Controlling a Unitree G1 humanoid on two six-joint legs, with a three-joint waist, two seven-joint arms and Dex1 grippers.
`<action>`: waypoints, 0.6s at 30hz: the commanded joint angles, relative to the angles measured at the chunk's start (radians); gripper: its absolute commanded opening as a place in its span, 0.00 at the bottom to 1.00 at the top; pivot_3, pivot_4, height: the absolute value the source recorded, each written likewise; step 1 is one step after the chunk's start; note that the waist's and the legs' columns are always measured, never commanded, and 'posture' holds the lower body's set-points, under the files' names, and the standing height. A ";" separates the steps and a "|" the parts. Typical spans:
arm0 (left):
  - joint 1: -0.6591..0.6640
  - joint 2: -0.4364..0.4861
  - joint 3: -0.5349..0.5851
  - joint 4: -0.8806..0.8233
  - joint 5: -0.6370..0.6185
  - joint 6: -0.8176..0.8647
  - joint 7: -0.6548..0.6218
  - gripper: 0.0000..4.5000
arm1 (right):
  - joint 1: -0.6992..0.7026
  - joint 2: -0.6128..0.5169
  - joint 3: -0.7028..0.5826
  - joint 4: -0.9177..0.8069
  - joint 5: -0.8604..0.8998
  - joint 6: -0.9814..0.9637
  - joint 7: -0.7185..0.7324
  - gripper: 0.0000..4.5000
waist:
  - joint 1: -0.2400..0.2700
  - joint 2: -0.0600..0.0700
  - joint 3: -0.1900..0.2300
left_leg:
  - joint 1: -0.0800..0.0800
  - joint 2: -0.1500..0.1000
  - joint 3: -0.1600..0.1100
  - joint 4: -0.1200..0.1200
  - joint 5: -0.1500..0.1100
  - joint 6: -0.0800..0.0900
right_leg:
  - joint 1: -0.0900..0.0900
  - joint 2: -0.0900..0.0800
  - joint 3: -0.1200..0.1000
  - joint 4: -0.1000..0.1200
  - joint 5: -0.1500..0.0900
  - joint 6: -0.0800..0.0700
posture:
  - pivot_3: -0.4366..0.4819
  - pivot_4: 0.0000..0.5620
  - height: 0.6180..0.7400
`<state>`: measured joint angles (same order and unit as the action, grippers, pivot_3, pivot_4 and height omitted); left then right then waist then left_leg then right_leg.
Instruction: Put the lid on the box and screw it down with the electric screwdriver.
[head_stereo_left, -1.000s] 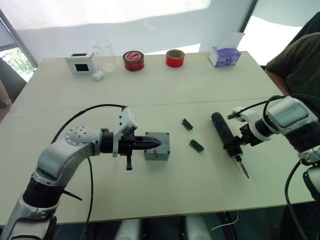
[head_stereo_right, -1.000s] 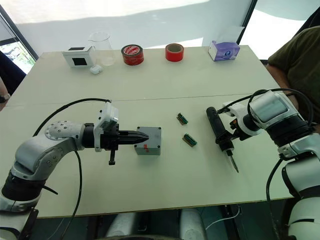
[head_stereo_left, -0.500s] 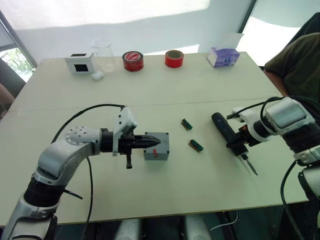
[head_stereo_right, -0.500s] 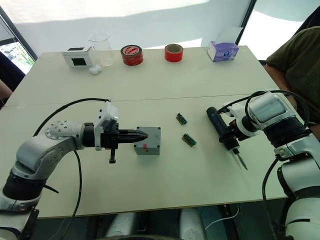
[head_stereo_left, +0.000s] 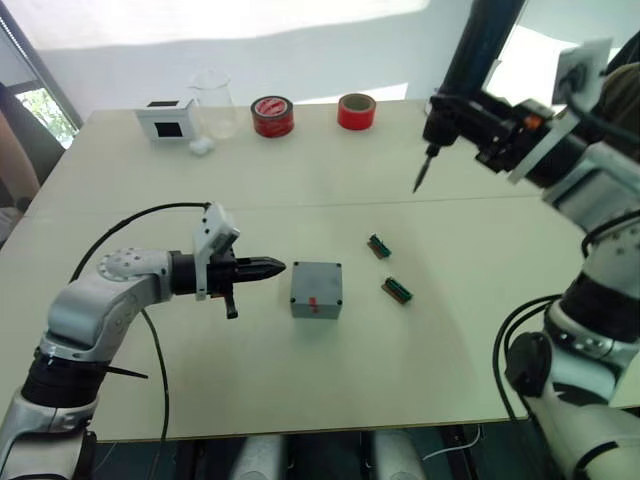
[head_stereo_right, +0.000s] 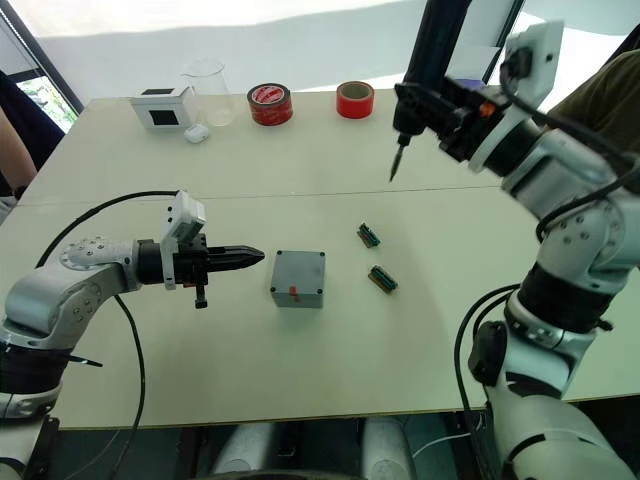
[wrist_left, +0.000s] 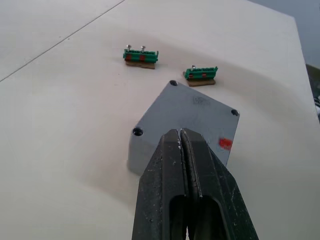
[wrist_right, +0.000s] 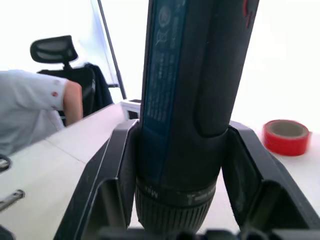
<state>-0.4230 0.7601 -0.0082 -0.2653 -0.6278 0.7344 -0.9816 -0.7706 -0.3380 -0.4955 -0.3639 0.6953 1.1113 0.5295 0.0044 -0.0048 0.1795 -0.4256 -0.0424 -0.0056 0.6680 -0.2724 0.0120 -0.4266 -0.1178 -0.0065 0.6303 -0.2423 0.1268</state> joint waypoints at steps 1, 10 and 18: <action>-0.016 0.024 0.010 -0.008 0.013 0.000 -0.009 0.00 | 0.070 0.079 0.062 -0.175 0.118 -0.065 -0.015 0.41 | 0.001 0.002 0.001 | 0.000 0.000 0.000 0.000 0.000 0.000 | 0.000 0.000 0.000 0.000 0.000 0.000 | 0.48 0.27 1.00; -0.093 -0.002 -0.096 0.023 0.089 -0.065 -0.046 0.00 | 0.250 0.129 0.332 -0.120 -0.061 -0.383 0.013 0.41 | -0.015 0.002 0.001 | 0.000 0.001 0.000 0.000 0.002 -0.003 | -0.001 0.002 0.000 0.002 0.000 0.000 | 0.48 0.27 1.00; -0.111 -0.032 -0.186 0.075 0.209 -0.149 -0.060 0.00 | 0.291 0.139 0.459 -0.058 -0.169 -0.549 0.014 0.41 | -0.023 0.002 0.001 | 0.001 0.003 0.000 -0.001 0.005 -0.008 | -0.001 0.005 0.000 0.002 0.000 0.000 | 0.48 0.27 1.00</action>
<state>-0.5168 0.7264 -0.1930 -0.1882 -0.4397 0.6142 -1.0315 -0.4653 -0.2053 -0.0411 -0.3951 0.5325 0.6314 0.5364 -0.0181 -0.0032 0.1803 -0.4250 -0.0399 -0.0055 0.6670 -0.2676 0.0042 -0.4278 -0.1129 -0.0060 0.6323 -0.2426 0.1268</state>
